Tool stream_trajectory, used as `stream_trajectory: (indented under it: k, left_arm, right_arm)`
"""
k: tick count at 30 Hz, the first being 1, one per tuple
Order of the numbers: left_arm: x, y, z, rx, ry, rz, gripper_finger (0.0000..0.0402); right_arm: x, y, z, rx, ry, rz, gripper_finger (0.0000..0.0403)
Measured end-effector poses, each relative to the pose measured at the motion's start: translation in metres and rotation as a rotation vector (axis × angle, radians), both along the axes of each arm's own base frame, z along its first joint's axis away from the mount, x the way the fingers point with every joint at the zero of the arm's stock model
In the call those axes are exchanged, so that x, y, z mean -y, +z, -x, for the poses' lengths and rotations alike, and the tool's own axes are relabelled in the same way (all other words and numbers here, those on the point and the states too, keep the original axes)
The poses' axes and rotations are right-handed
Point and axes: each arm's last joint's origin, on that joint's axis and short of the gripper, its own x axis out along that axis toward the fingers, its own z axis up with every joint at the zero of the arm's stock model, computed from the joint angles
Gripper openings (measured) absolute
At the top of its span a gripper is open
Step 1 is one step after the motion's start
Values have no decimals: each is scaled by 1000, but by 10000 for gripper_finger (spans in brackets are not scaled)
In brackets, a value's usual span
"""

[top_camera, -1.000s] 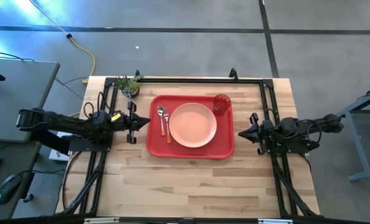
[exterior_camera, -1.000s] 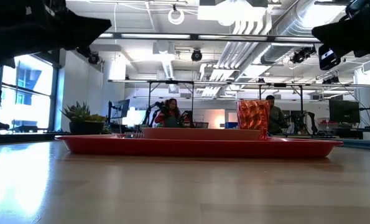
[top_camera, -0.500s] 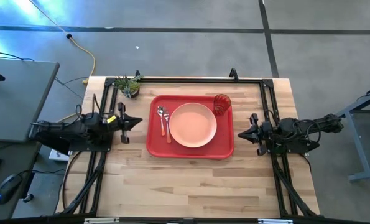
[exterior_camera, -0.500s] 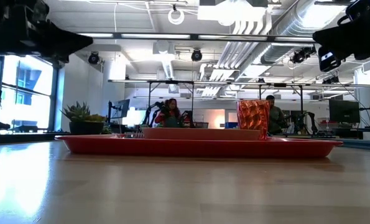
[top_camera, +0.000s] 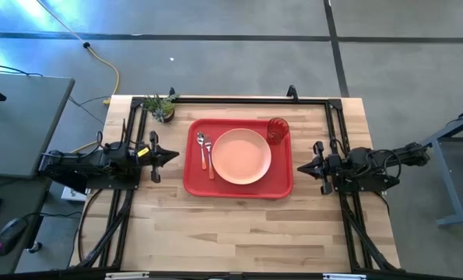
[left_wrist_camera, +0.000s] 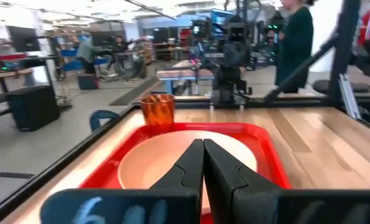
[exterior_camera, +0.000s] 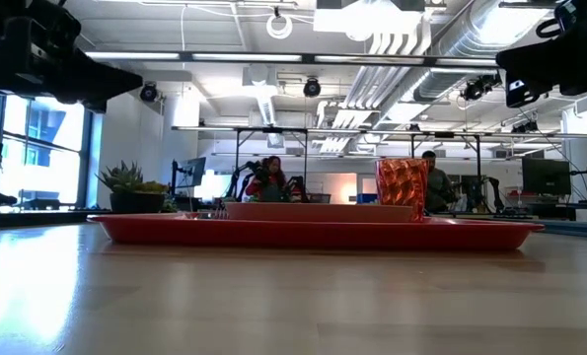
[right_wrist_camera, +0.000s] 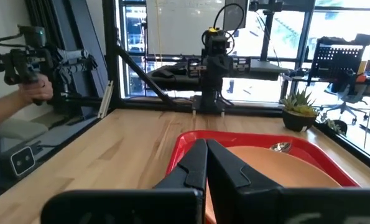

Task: Pick and place plate/cup/fork/spoon on tray
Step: Return to Home Position

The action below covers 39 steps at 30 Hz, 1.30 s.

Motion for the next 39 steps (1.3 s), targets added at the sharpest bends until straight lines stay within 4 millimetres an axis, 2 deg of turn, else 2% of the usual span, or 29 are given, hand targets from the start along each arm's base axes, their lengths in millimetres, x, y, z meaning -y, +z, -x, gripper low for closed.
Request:
stream_trajectory:
  k: [6,15,39]
  left_arm:
    - [0,-1,-1,-13,-8,-5,1]
    - [0,-1,-1,3,-10,78,1]
    - [0,-1,-1,1,-10,70,3]
  right_arm:
    - [1,-3,0,-31,-29,6,0]
    - [1,-4,0,-41,-30,-53,0]
    - [1,-4,0,-46,-26,-71,0]
